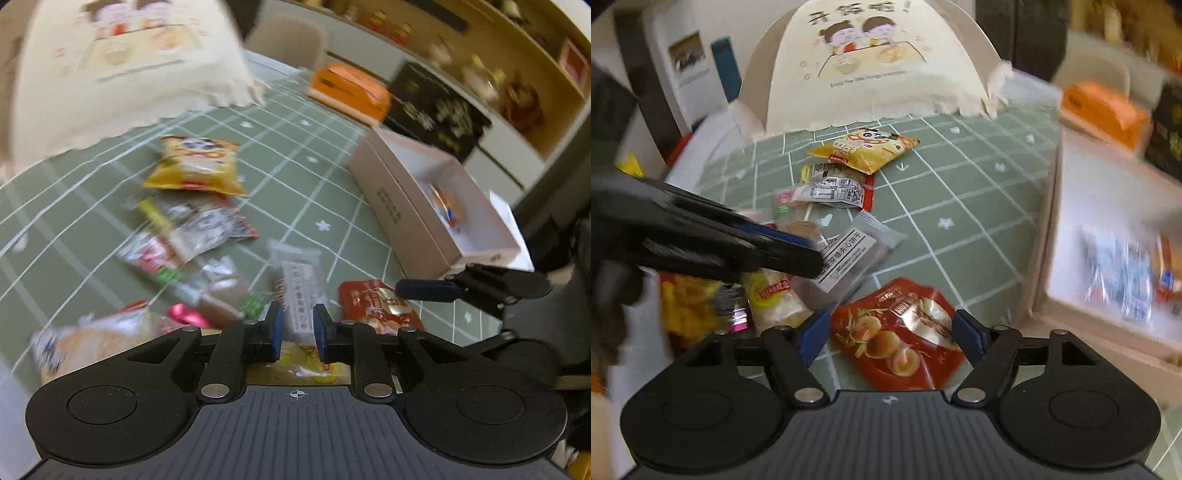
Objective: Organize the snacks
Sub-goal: 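Move both grippers back from the pink box to the snack pile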
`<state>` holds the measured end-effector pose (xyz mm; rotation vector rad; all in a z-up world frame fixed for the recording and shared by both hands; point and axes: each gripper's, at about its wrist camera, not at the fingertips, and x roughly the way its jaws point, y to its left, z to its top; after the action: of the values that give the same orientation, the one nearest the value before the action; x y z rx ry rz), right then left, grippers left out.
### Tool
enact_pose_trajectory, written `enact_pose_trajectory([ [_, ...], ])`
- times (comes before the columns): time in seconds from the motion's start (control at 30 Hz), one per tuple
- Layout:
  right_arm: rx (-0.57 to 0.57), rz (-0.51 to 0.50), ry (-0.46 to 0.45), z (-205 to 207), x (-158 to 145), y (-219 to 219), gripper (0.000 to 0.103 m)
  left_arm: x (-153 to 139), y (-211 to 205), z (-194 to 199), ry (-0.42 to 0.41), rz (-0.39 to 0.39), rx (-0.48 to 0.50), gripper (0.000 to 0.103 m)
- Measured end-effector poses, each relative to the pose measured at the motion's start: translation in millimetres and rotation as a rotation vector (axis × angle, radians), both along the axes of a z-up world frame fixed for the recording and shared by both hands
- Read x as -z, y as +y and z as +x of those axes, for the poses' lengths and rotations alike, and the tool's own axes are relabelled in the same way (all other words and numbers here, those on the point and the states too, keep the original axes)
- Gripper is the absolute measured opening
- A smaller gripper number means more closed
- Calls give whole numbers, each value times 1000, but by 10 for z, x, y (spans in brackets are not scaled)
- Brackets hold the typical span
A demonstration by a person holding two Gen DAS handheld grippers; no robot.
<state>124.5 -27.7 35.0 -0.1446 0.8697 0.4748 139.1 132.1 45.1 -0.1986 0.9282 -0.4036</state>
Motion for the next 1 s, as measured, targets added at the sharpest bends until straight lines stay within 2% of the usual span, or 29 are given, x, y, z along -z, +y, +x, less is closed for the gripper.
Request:
enact_pose_trajectory([
  [0.07, 14, -18, -15, 4, 25, 37, 74, -64, 69, -97, -15, -18, -61, 22],
  [0.13, 40, 9, -5, -24, -4, -27, 63, -160, 165, -226, -55, -40, -131, 23],
  [0.17, 42, 12, -6, -66, -27, -67, 51, -205, 227, -286, -71, -52, -166, 23],
  [0.2, 31, 10, -3, -115, -50, -97, 43, -239, 277, -335, -81, -58, -199, 23],
  [0.27, 13, -3, 19, -248, -57, -215, 35, -301, 419, -452, -91, -55, -295, 24],
  [0.43, 28, -27, 65, -546, 18, -484, 34, -284, 711, -817, -85, -35, -486, 24],
  [0.53, 36, 8, 35, -542, -98, -500, 38, -231, 717, -975, -58, -57, -459, 24],
  [0.57, 33, 12, 17, -508, -146, -443, 47, -221, 688, -1013, -53, -55, -451, 24],
  [0.6, 29, 17, 0, -470, -191, -362, 54, -199, 654, -1048, -43, -59, -439, 24],
  [0.73, 32, 20, -51, -178, -291, 125, 57, -23, 477, -1165, 15, -95, -370, 24],
  [0.8, 44, -10, -85, 20, -244, 373, 67, 60, 384, -1224, 36, -113, -327, 24],
  [0.87, 65, -61, -124, 253, -134, 558, 68, 121, 288, -1260, 46, -130, -284, 24],
  [0.93, 72, -101, -118, 445, -4, 645, 67, 189, 211, -1263, 56, -135, -247, 24],
  [1.0, 73, -88, -47, 561, 90, 612, 55, 240, 184, -1241, 61, -129, -245, 24],
])
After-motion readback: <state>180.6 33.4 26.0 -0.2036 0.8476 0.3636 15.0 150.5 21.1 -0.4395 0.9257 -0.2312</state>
